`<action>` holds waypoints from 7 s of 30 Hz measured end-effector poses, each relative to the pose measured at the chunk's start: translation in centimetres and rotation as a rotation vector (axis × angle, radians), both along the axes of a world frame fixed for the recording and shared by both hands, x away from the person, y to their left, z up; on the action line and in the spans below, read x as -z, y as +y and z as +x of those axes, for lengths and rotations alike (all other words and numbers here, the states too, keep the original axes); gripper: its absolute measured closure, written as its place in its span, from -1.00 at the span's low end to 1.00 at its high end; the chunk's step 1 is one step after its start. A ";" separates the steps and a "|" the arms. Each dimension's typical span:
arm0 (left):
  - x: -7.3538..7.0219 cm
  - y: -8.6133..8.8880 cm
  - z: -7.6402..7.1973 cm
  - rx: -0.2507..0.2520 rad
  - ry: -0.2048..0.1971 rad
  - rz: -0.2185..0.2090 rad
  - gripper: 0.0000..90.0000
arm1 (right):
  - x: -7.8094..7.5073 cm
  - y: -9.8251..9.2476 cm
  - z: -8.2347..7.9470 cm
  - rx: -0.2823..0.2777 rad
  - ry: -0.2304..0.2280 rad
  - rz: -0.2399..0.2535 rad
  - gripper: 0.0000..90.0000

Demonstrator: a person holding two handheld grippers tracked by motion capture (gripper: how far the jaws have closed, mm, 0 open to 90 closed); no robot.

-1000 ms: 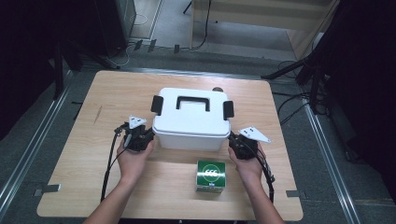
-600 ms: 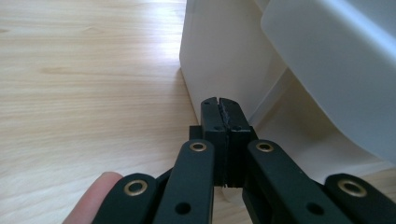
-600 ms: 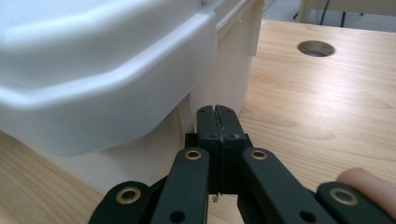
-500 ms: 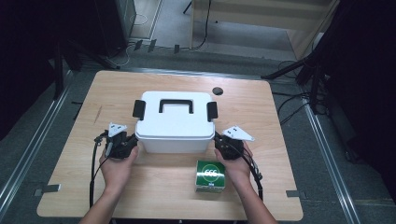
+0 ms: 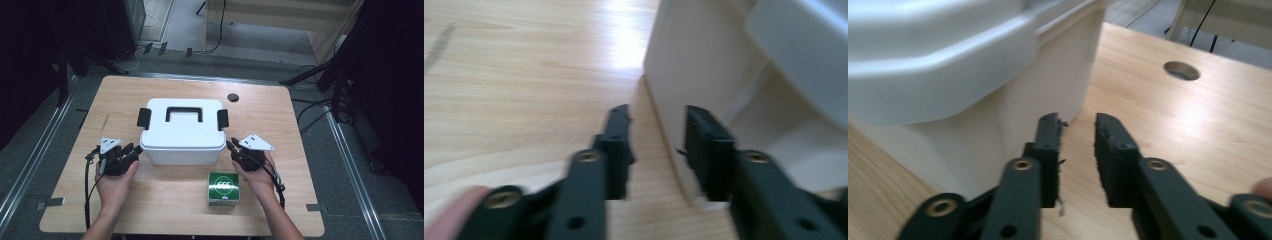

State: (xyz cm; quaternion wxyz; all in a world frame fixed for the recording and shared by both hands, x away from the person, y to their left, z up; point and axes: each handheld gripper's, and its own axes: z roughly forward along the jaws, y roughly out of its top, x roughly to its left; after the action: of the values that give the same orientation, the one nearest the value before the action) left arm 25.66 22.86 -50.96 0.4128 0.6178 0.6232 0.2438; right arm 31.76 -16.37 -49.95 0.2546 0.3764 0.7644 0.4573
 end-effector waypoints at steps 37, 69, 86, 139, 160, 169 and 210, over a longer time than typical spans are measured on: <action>4.0 5.0 -4.8 -0.115 0.001 0.267 -0.80 | -15.4 2.3 6.9 -0.476 0.172 -0.623 -0.09; 4.1 4.8 -4.2 -0.140 0.049 0.282 -0.80 | -16.8 12.1 11.6 -0.704 0.300 -0.849 0.44; 4.1 4.9 -4.2 -0.123 0.054 0.271 -0.79 | -15.5 16.5 12.3 -0.780 0.271 -0.936 0.71; 4.1 5.1 -4.1 -0.114 0.059 0.249 -0.79 | -15.2 19.4 11.5 -0.813 0.160 -1.016 0.71; 4.2 5.0 -4.1 -0.117 0.060 0.251 -0.79 | -15.6 19.6 10.2 -0.897 0.272 -1.031 0.79; 4.2 5.0 -4.1 -0.115 0.060 0.251 -0.79 | -15.5 20.1 10.1 -0.897 0.327 -1.026 0.84; 4.2 5.0 -4.1 -0.116 0.059 0.255 -0.79 | -19.8 17.3 9.8 -0.848 0.292 -0.974 0.89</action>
State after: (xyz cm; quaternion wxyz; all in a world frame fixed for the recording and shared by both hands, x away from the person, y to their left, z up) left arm 21.57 27.81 -55.14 0.2978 0.6352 0.6337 0.3260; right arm 41.52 0.92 -30.13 0.0874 -0.0574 0.9924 0.0644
